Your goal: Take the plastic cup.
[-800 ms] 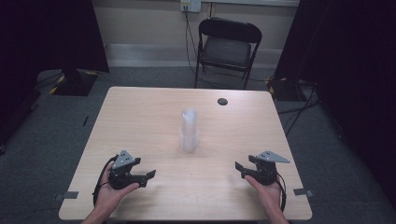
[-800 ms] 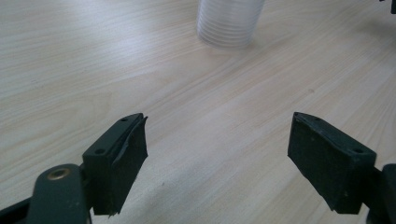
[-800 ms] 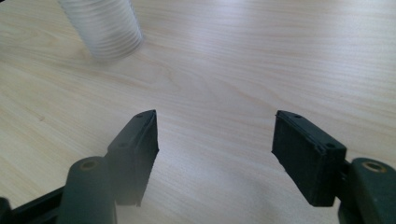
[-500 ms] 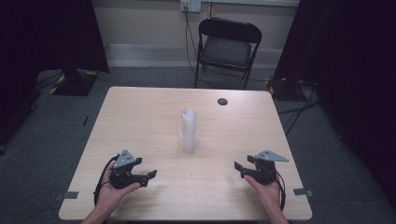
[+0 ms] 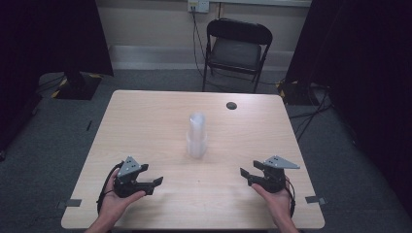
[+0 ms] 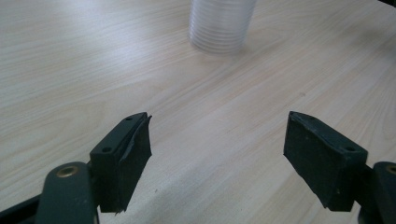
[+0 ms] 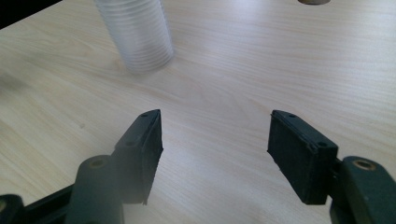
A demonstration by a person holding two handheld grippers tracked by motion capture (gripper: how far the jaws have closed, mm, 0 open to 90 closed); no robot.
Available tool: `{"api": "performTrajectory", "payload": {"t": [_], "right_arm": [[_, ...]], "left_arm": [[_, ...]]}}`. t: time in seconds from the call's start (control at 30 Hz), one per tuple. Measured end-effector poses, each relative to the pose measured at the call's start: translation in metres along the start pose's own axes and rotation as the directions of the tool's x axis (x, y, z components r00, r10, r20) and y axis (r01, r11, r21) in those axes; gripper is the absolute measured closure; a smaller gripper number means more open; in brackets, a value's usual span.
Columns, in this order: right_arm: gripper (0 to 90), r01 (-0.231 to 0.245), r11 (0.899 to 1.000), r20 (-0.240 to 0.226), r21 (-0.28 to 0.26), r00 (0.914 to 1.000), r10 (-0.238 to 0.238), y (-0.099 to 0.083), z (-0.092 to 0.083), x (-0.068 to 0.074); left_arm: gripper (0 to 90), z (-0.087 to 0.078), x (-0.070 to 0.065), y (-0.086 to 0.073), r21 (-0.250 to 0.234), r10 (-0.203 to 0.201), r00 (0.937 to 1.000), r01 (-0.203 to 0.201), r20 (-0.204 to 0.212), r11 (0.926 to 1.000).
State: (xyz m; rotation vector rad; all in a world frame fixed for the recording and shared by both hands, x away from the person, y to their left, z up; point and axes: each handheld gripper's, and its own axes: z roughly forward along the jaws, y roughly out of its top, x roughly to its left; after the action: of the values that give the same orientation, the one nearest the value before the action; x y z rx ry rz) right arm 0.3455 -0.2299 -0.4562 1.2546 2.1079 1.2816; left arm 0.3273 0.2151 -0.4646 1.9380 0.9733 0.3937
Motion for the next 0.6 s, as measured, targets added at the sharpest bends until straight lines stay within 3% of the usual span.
{"api": "performTrajectory", "payload": {"t": [0.6], "right_arm": [[34.5, 0.050, 0.999, -0.044, -0.016, 0.9978, -0.051, 0.018, 0.001, 0.015]], "left_arm": [[21.5, 0.001, -0.001, -0.001, 0.001, -0.006, 1.0000, 0.006, -0.002, 1.0000]]}}
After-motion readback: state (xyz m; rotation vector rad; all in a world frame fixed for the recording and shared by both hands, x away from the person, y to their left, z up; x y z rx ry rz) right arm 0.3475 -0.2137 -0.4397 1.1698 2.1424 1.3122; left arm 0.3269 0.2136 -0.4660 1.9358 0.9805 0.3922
